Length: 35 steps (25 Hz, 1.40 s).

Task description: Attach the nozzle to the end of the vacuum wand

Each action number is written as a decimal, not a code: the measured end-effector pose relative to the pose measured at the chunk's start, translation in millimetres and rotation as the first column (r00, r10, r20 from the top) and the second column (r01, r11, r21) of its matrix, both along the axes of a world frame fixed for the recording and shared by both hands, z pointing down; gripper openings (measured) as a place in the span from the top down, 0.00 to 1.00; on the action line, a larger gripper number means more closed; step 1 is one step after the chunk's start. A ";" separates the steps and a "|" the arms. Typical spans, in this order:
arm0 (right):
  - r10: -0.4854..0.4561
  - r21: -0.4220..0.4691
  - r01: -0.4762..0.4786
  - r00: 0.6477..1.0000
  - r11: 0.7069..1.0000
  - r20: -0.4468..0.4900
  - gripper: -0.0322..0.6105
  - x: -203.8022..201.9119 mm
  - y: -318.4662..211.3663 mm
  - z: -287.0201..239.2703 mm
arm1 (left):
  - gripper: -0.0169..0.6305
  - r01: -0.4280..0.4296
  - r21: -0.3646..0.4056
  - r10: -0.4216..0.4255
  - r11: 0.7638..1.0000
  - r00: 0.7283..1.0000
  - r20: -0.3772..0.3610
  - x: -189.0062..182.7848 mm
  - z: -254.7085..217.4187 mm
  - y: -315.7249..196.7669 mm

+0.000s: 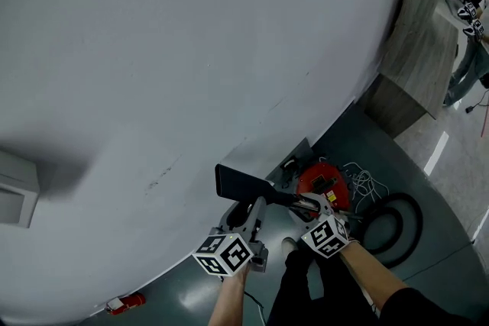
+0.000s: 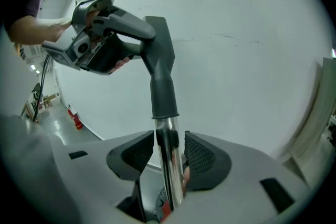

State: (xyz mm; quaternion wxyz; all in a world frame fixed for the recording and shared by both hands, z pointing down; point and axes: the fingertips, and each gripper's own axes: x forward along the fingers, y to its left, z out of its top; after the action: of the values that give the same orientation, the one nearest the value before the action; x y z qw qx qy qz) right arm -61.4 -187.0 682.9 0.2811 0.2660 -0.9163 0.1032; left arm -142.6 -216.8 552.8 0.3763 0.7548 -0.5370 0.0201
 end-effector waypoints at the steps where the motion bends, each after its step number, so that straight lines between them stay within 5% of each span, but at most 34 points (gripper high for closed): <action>1: 0.017 -0.016 -0.016 1.000 1.000 0.018 0.68 2.9 0.0 -6.9 | 0.74 0.012 0.000 -0.012 1.000 1.000 -0.010 -1.8 -1.8 3.6; 7: 0.184 -0.189 -0.145 0.960 0.971 0.212 0.68 22.4 0.5 -69.5 | 0.75 0.014 -0.001 -0.014 1.000 0.998 -0.053 7.6 -17.3 31.8; 11: 0.251 -0.305 -0.138 0.894 0.942 0.371 0.72 28.7 -0.1 -120.7 | 0.85 -0.022 0.047 0.025 0.999 0.998 -0.064 27.1 -40.9 39.7; 14: 0.307 -0.332 -0.163 0.839 0.929 0.449 0.84 37.1 -0.3 -156.5 | 0.86 -0.036 0.094 0.042 0.995 0.997 -0.062 38.9 -61.6 44.0; 22: 0.369 -0.373 -0.171 0.740 0.912 0.562 0.92 33.8 18.1 -205.7 | 0.96 -0.023 0.191 0.035 0.981 0.998 -0.056 44.5 -101.7 52.6; 35: 0.335 -0.323 -0.169 0.746 0.931 0.575 0.92 20.2 11.4 -224.3 | 0.97 -0.022 0.202 0.033 0.979 0.998 -0.050 35.7 -107.2 53.7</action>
State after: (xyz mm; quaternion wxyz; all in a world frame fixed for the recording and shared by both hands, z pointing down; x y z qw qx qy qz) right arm -41.2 -175.7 458.6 -0.0217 0.3013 -0.8917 0.3369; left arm -107.0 -163.1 445.6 0.3120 0.7966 -0.5154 -0.0492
